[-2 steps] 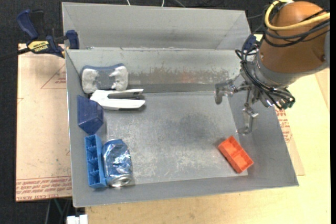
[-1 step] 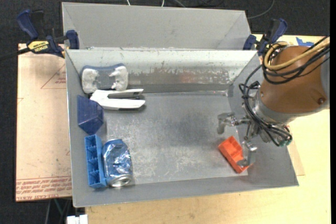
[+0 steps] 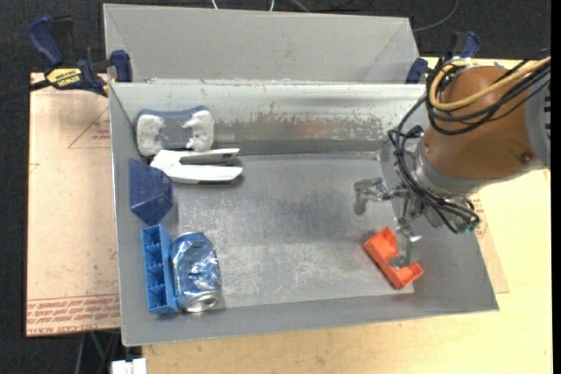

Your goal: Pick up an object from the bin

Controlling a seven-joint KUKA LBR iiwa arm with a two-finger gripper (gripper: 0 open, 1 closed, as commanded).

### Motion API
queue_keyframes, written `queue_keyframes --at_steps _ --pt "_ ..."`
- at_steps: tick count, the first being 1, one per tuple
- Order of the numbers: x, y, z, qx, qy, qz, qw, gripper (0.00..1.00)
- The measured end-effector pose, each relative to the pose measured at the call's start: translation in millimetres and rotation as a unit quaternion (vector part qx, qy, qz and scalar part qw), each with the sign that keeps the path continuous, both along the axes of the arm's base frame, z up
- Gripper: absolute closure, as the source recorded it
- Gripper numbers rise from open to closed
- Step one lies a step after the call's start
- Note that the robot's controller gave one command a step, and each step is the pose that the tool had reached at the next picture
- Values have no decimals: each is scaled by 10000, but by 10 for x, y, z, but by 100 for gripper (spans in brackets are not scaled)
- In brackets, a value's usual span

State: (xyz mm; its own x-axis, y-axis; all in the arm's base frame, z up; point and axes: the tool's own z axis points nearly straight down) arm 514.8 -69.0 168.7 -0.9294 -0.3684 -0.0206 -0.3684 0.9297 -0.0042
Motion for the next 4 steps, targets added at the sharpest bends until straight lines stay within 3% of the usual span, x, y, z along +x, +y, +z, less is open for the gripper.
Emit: queue_keyframes --at_steps 1,2,3,4 --pt "147 84 -54 7 -66 380 9993 0" --pt "146 -179 -537 -3 -52 936 9956 0" --pt "247 47 108 13 -104 394 9992 0" --pt "115 -422 -572 10 5 803 9968 0"
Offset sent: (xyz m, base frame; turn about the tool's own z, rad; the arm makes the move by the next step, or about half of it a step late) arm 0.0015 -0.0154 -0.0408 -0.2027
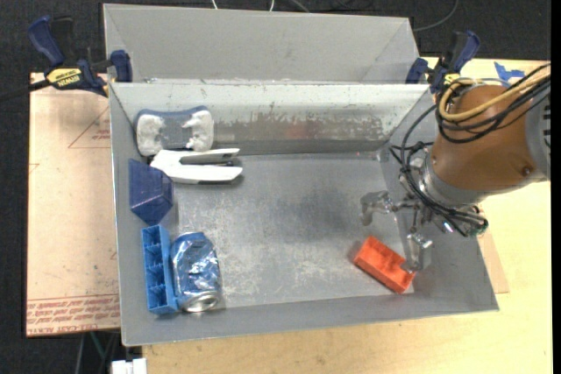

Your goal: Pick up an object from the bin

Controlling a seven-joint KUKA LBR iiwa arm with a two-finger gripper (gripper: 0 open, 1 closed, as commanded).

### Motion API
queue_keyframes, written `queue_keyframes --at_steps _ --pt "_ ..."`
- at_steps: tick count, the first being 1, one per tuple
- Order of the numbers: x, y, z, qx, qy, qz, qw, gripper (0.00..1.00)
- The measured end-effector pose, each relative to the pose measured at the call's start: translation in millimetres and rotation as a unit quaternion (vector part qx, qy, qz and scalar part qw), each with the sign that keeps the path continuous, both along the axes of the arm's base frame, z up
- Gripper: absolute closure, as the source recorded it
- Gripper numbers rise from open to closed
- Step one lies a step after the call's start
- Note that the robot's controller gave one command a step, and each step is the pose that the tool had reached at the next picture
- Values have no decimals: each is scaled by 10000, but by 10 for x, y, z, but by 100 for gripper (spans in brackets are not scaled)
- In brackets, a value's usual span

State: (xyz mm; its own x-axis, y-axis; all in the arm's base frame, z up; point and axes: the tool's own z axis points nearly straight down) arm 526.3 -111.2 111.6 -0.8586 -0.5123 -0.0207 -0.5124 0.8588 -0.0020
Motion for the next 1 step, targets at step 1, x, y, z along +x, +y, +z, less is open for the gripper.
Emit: queue_keyframes --at_steps 1 --pt "-276 455 177 26 -140 -227 9996 0"
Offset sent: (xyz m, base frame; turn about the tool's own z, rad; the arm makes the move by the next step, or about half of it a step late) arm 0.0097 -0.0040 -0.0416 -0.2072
